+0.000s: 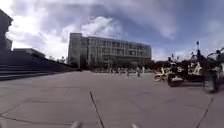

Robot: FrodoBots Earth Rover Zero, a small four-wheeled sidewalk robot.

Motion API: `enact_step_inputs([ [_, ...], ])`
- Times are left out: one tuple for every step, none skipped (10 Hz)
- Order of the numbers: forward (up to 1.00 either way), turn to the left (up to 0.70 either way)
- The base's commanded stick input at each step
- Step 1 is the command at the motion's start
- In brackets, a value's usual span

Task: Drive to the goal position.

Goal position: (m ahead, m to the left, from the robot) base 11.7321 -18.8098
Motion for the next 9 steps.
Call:
enact_step_inputs([
  [1.0,-0.2],
  [1.0,0.0],
  [1.0,0.0],
  [1.0,0.0],
  [1.0,0.0],
  [1.0,0.0],
  [1.0,0.0],
  [1.0,0.0],
  [1.0,0.0],
])
